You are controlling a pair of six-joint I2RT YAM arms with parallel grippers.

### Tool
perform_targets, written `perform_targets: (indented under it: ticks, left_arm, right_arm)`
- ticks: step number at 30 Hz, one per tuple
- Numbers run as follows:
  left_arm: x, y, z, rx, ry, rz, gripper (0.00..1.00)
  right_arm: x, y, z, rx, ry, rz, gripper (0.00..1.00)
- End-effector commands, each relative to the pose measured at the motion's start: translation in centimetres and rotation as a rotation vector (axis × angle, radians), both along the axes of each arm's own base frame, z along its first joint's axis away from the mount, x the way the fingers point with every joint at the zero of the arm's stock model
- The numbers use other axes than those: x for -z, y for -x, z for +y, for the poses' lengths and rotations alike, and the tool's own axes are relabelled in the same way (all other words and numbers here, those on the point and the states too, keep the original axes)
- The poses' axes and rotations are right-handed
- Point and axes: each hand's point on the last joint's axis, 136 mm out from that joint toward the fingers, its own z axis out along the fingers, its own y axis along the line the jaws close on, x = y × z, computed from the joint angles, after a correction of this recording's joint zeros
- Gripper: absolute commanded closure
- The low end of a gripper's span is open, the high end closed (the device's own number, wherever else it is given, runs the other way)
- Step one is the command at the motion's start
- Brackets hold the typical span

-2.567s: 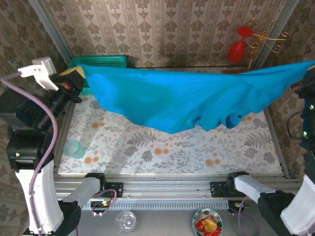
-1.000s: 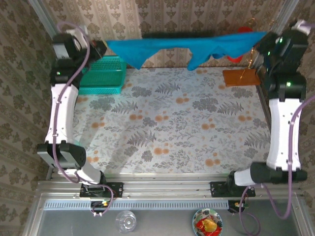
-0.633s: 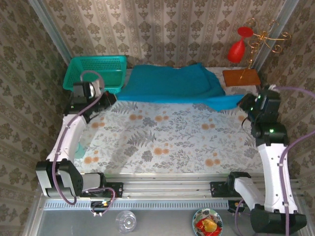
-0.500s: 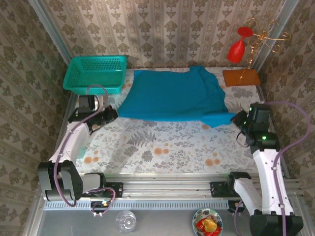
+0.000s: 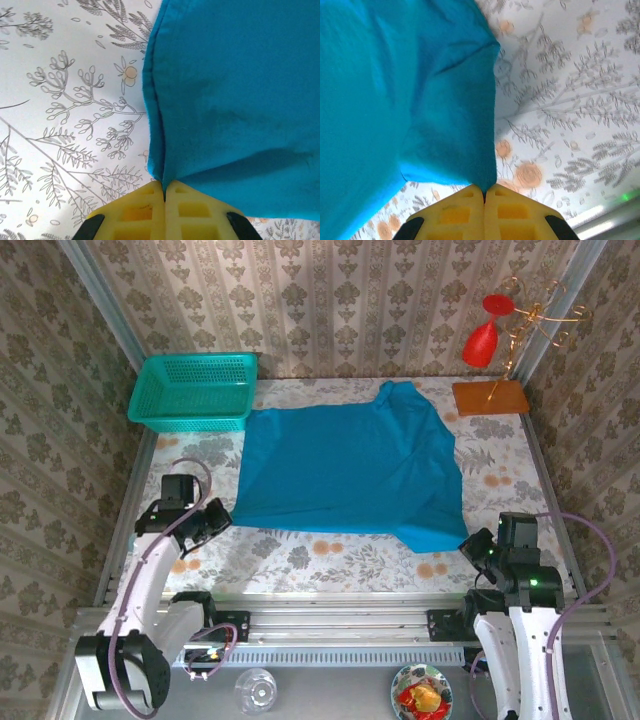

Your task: Fold the inside-out t-shirt

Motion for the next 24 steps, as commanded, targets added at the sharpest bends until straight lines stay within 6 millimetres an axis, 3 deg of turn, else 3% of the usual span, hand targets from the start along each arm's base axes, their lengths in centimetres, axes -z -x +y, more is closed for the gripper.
perform_targets:
  ticks: [1, 6, 12, 24]
  left_arm:
    - [1.0, 1.3, 0.5, -0.048, -0.012, 0.054, 1.0]
    - [0.9, -0.2, 0.0, -0.015, -0.008, 0.019, 1.0]
    - [0.9, -3.3, -0.1, 0.062, -0.046, 0.025, 1.0]
    - [2.6, -8.1, 0.5, 0.111, -0.116, 0.064, 1.0]
  right_arm:
    - [-0.6, 1.5, 0.9, -0.004, -0.052, 0.028, 1.0]
    - [-1.4, -1.1, 0.6, -0.019, -0.04, -0.022, 1.0]
    - [-2.6, -6.5, 0.3, -0.074, -0.02, -0.09, 1.0]
    - [-2.2, -14.3, -1.5, -0.136, 0.08, -0.064, 1.0]
